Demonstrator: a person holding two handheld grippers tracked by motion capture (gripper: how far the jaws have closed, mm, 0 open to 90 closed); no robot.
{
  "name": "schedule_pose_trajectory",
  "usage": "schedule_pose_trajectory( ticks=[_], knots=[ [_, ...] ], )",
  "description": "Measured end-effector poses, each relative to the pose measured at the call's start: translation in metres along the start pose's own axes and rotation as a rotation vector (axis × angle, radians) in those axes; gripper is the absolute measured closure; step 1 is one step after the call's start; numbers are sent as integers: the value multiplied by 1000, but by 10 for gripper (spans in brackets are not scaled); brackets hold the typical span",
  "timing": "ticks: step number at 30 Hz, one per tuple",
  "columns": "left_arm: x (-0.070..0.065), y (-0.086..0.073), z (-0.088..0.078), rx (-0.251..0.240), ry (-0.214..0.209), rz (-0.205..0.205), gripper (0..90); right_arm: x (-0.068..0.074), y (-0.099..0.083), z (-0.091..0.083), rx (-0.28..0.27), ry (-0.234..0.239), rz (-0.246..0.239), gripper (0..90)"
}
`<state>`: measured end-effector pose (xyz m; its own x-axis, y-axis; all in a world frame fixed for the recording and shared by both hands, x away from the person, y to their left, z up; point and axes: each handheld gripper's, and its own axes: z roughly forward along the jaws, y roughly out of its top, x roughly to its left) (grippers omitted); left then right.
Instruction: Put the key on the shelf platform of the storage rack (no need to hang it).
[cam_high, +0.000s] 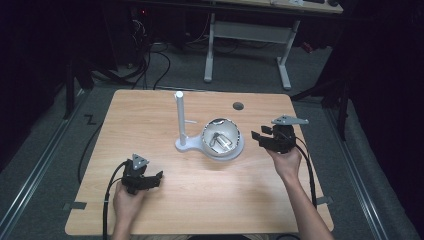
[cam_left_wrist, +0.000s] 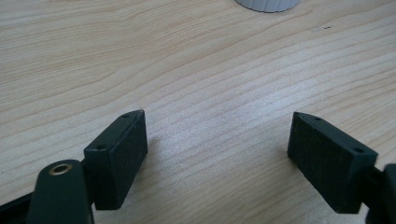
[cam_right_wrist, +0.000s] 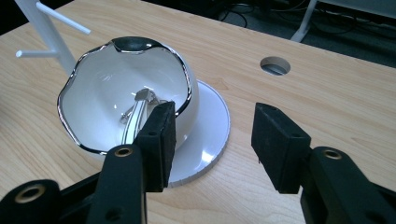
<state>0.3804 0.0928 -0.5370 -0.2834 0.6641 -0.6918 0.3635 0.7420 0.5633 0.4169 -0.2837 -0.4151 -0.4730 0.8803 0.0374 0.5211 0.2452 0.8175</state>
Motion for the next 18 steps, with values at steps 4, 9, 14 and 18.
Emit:
schedule_pose_trajectory(
  ticks=[4,9,14,18],
  knots=[
    [0,0,0,0,0,0,203,-1,-1,-6,-1,3,-8,501],
    [0,0,0,0,0,-1,203,-3,-2,-12,2,1,-18,500],
    [0,0,0,0,1,-2,203,-5,-3,-18,7,1,-6,500],
    [0,0,0,0,1,-1,204,-6,-6,-25,-12,3,-4,496]
  ],
)
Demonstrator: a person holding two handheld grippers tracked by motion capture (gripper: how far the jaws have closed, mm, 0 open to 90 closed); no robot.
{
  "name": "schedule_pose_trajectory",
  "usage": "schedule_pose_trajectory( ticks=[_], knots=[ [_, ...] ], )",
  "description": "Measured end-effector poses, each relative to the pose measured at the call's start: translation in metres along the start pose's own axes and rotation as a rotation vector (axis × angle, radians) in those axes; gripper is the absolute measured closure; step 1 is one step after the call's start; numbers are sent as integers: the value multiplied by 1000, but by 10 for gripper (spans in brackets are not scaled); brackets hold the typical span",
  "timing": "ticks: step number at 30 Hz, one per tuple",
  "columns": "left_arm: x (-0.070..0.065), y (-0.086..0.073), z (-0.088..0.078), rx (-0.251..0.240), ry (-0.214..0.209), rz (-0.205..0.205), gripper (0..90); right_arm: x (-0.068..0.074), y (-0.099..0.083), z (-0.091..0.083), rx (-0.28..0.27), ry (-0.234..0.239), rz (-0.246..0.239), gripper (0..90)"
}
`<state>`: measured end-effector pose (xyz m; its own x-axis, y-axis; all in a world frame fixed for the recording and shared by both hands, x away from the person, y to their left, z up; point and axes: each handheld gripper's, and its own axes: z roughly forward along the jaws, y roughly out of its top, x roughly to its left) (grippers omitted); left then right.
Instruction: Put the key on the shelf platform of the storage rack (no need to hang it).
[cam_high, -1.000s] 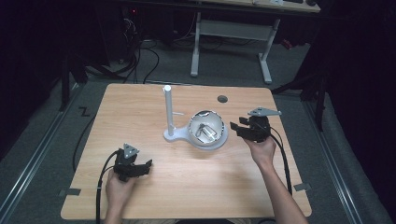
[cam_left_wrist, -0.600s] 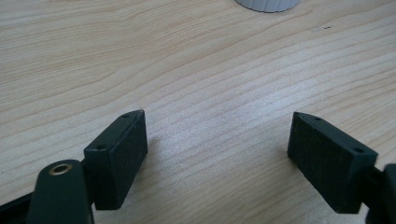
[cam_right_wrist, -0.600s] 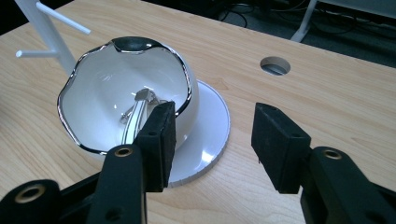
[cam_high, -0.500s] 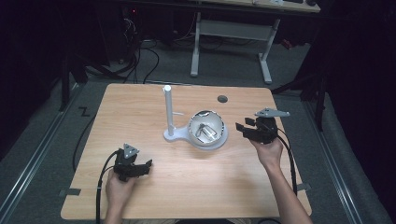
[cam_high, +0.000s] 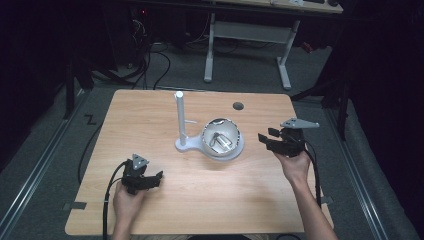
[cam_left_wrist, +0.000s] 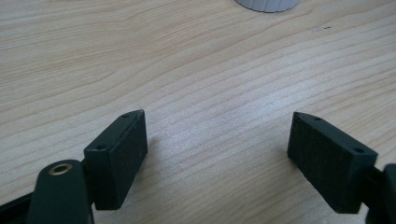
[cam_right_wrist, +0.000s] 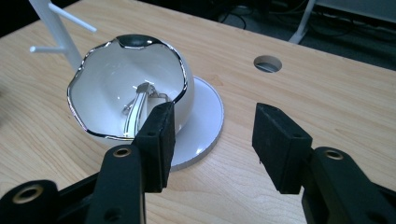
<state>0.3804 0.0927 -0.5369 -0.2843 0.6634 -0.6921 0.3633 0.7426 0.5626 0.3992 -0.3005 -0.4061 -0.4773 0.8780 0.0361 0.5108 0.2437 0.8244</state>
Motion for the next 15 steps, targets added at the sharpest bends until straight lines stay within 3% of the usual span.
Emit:
schedule_pose_trajectory(
  ticks=[7,15],
  knots=[
    [0,0,0,0,0,-1,203,-13,-12,-14,-18,-1,41,486],
    [0,0,0,0,0,0,204,-16,-20,-25,-34,-8,48,484]
  ],
)
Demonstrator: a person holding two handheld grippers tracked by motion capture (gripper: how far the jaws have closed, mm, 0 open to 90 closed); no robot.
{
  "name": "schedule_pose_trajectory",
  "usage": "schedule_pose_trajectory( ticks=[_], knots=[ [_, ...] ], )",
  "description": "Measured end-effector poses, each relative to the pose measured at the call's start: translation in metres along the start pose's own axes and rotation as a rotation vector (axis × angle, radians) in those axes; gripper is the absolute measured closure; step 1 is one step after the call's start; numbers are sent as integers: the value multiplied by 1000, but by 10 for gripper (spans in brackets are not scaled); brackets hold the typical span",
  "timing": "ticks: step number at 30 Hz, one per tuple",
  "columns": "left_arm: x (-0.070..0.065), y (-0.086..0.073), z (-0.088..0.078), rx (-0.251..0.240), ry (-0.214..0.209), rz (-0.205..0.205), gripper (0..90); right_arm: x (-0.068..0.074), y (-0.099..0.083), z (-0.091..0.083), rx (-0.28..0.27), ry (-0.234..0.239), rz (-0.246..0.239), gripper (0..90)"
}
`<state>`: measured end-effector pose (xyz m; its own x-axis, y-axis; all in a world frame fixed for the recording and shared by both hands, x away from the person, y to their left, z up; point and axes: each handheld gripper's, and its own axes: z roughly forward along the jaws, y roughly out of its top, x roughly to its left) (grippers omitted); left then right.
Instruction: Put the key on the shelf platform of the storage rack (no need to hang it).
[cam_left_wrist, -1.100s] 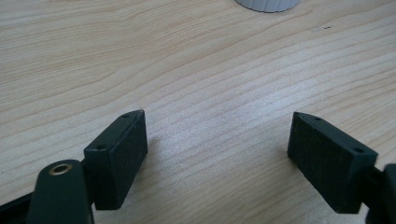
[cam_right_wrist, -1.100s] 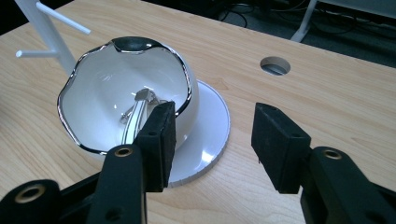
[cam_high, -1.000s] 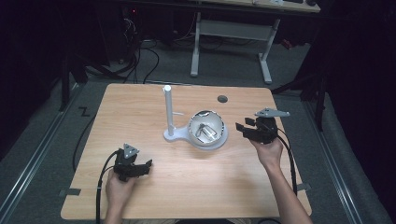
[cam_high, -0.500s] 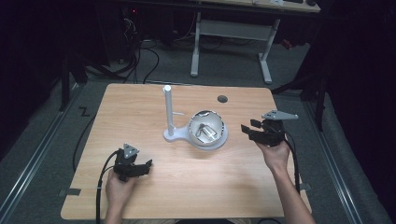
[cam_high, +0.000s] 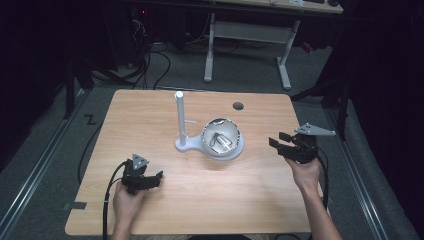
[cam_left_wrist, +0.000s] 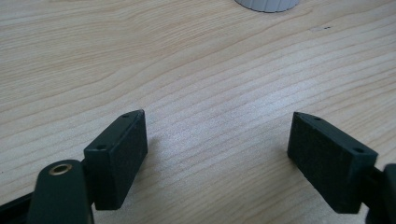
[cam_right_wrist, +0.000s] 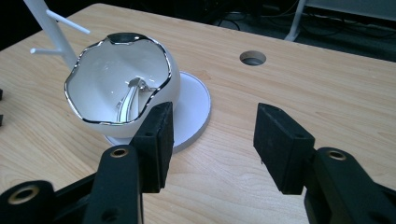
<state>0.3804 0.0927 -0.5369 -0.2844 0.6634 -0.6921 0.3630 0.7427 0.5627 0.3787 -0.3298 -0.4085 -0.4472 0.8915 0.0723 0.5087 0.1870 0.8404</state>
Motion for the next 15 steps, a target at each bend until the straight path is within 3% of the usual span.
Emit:
schedule_pose_trajectory(
  ticks=[15],
  knots=[
    [0,0,0,-1,-4,6,203,-5,-24,-21,-31,-3,40,485]
  ],
)
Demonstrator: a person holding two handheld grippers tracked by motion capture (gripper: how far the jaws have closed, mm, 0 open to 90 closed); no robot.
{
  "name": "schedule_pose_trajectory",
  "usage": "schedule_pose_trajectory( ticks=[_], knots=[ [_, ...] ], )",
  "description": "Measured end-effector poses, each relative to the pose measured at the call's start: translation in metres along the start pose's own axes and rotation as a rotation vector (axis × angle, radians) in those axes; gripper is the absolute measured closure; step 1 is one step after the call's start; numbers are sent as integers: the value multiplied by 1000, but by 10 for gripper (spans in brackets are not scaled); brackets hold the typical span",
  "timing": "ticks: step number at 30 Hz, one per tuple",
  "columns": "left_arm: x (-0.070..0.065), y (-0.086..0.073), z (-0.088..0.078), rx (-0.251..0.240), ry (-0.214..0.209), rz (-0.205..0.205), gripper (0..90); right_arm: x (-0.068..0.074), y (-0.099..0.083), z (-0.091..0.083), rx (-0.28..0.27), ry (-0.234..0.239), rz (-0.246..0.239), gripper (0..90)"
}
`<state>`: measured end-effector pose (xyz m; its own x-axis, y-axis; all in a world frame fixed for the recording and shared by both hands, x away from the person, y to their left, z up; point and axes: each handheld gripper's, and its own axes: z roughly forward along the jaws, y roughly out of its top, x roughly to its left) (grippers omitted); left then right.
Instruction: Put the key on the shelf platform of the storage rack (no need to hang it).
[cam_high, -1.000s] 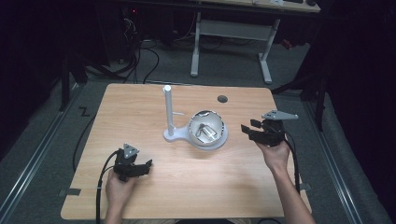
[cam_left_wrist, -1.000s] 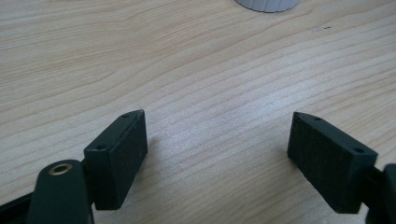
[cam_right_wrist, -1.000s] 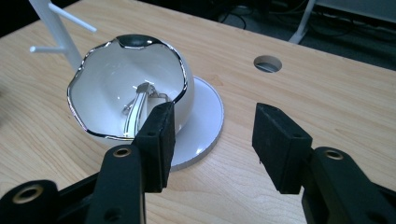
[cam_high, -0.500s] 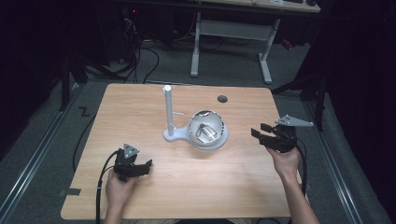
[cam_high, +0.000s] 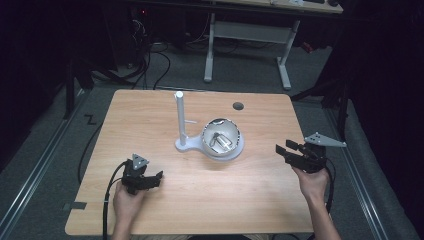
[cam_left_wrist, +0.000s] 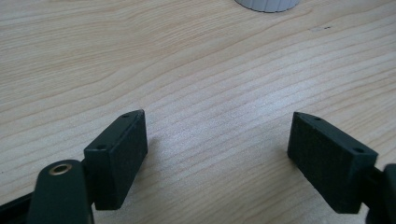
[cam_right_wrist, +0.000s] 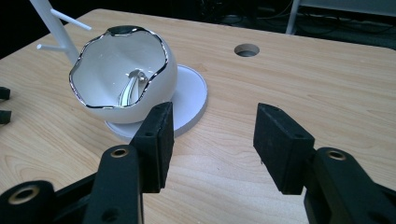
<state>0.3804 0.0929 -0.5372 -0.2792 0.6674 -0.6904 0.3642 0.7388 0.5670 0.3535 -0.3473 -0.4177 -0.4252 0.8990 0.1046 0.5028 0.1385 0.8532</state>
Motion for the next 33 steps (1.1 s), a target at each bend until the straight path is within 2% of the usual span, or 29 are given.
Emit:
schedule_pose_trajectory(
  ticks=[14,33],
  knots=[
    [0,0,0,0,1,-2,203,0,-25,-5,7,10,40,485],
    [0,0,0,0,0,0,203,12,-41,2,8,59,59,485]
  ],
)
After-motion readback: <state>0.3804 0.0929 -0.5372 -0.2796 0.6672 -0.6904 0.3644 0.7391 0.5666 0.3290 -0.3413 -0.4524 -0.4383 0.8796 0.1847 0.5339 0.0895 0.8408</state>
